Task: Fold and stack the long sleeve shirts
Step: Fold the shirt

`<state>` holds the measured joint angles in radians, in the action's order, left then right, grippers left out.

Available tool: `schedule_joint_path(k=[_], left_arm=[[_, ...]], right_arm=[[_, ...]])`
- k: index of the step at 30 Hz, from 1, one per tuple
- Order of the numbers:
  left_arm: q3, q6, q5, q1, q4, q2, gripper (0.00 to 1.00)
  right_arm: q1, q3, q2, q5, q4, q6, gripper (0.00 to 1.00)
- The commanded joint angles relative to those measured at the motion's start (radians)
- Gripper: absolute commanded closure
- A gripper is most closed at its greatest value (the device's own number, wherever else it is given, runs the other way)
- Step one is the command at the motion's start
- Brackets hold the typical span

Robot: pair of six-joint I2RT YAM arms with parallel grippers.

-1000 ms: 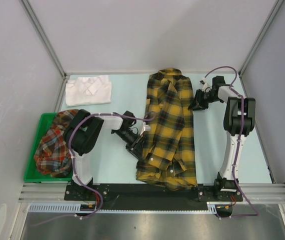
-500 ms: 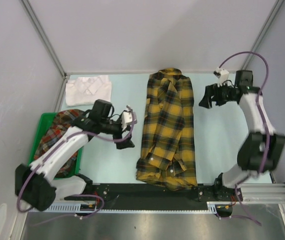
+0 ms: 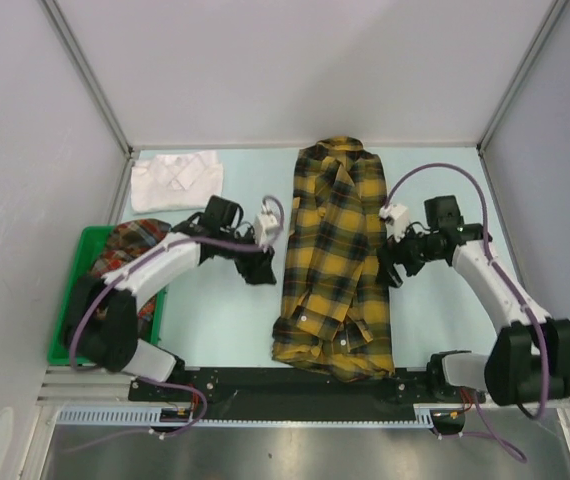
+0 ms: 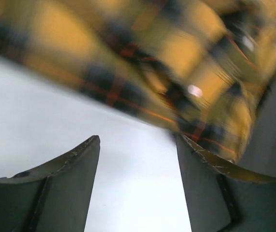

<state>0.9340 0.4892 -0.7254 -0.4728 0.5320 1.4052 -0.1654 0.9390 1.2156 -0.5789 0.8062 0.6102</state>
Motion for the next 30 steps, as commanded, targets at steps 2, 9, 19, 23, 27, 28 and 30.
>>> schedule_joint_path(k=[2,9,19,23,27,28,30], left_arm=[[0.166,-0.550,-0.081,0.128,-0.318,0.263,0.40],[0.291,-0.883,-0.089,0.131,-0.520,0.549,0.52],[0.292,-0.899,-0.085,0.137,-0.529,0.652,0.74],[0.266,-0.926,-0.091,0.172,-0.529,0.652,0.89],[0.233,-0.902,-0.077,0.210,-0.540,0.626,1.00],[0.218,-0.899,-0.077,0.220,-0.540,0.624,1.00],[0.206,-0.884,-0.072,0.241,-0.508,0.614,1.00]], right_arm=[[0.193,0.061,0.167,-0.082,-0.133,-0.274,0.17],[0.306,0.055,0.419,-0.213,-0.145,-0.528,0.45],[0.276,0.049,0.644,-0.208,-0.311,-0.708,0.48],[0.241,0.038,0.682,-0.210,-0.331,-0.737,0.55],[0.213,0.040,0.711,-0.213,-0.366,-0.768,0.69],[0.208,0.038,0.726,-0.220,-0.375,-0.792,0.71],[0.184,0.043,0.739,-0.231,-0.407,-0.813,0.79]])
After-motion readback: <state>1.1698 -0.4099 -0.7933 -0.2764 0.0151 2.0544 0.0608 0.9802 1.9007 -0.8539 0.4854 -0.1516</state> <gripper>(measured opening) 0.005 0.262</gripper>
